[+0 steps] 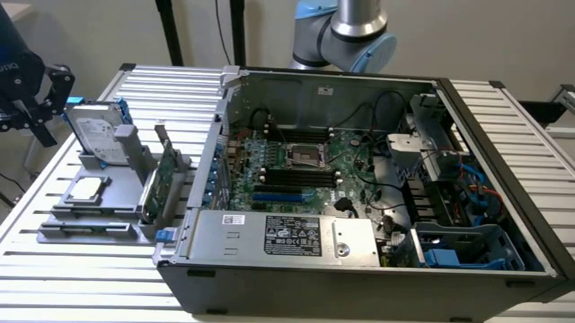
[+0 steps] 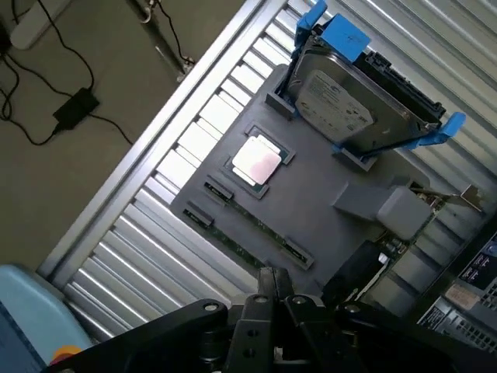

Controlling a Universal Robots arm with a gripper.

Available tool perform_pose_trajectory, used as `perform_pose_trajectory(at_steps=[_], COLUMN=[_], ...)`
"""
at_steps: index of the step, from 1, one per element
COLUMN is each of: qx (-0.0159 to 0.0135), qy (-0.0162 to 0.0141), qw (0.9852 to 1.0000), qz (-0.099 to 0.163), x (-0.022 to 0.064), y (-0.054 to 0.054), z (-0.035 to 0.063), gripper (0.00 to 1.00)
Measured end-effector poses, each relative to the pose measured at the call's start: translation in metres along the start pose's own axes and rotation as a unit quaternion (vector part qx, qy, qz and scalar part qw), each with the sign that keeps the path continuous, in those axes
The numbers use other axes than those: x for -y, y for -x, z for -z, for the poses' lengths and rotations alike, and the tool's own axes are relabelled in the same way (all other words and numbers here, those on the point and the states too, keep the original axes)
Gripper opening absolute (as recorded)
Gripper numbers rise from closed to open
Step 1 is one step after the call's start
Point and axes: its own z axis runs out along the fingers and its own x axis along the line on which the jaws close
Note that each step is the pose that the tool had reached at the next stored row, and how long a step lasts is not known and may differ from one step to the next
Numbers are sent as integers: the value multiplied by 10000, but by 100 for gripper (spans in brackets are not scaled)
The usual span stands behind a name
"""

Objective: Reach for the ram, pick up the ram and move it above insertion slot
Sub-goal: 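Pick up the ram and move it above insertion slot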

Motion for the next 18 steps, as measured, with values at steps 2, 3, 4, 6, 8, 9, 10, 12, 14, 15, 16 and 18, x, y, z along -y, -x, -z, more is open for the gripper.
perform_pose_trajectory(at_steps=[2,3,4,6,8,9,10,12,14,15,16,18], qx=[-7,-11,-14,-21,-27,-31,-34,-41,-48,-51,-54,-61], qy=[0,0,0,0,0,-1,-1,-1,-1,-1,-1,-1], qw=[9998,9996,9993,9985,9973,9966,9959,9940,9919,9907,9894,9865], qz=[182,278,368,551,730,819,908,1095,1271,1363,1452,1635], x=[0,0,0,0,0,0,0,0,0,0,0,0], y=[0,0,0,0,0,0,0,0,0,0,0,0], z=[0,0,0,0,0,0,0,0,0,0,0,0], gripper=[11,11,11,11,11,11,11,11,11,11,11,11])
